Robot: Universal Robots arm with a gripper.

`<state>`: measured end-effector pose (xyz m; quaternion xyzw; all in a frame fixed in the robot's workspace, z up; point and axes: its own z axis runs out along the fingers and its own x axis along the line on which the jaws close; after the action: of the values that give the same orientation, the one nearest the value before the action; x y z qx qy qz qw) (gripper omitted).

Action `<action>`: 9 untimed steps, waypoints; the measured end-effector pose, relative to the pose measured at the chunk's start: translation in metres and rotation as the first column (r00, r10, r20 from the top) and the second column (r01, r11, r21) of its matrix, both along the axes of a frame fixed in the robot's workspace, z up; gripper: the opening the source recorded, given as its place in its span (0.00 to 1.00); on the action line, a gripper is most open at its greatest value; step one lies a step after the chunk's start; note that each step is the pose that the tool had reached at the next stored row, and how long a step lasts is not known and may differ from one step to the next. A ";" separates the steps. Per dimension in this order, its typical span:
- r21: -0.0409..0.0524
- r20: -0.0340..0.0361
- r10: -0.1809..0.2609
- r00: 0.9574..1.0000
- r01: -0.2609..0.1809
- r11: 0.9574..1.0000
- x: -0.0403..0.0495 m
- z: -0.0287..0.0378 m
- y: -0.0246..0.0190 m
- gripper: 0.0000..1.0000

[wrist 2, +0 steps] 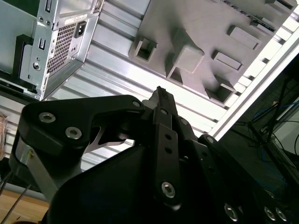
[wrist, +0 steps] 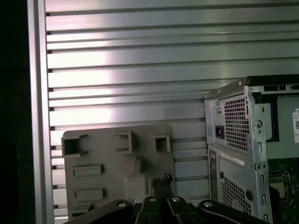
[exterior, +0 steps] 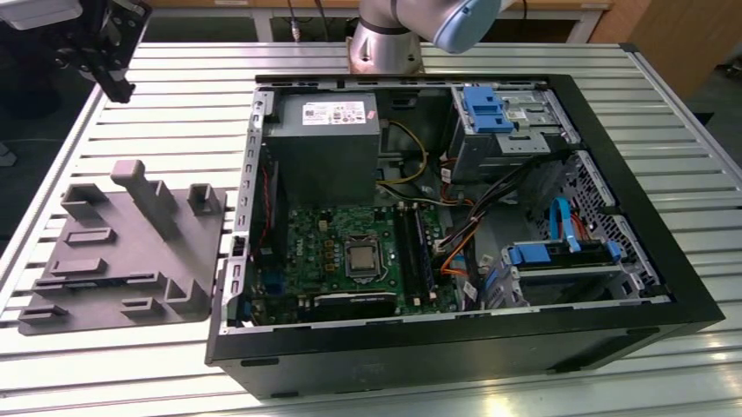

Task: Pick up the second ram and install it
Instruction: 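Reach for the second ram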

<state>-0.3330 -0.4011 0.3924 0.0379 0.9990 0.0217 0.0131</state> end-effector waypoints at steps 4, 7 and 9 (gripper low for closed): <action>0.000 0.000 0.000 1.000 0.000 1.000 -0.0014 -0.0001 -0.0001 0.11; 0.000 0.000 0.000 1.000 0.000 1.000 -0.0025 -0.0002 -0.0002 0.11; 0.000 0.000 0.000 1.000 0.000 1.000 -0.0033 -0.0002 -0.0003 0.11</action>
<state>-0.3363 -0.4014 0.3922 0.0378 0.9990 0.0217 0.0131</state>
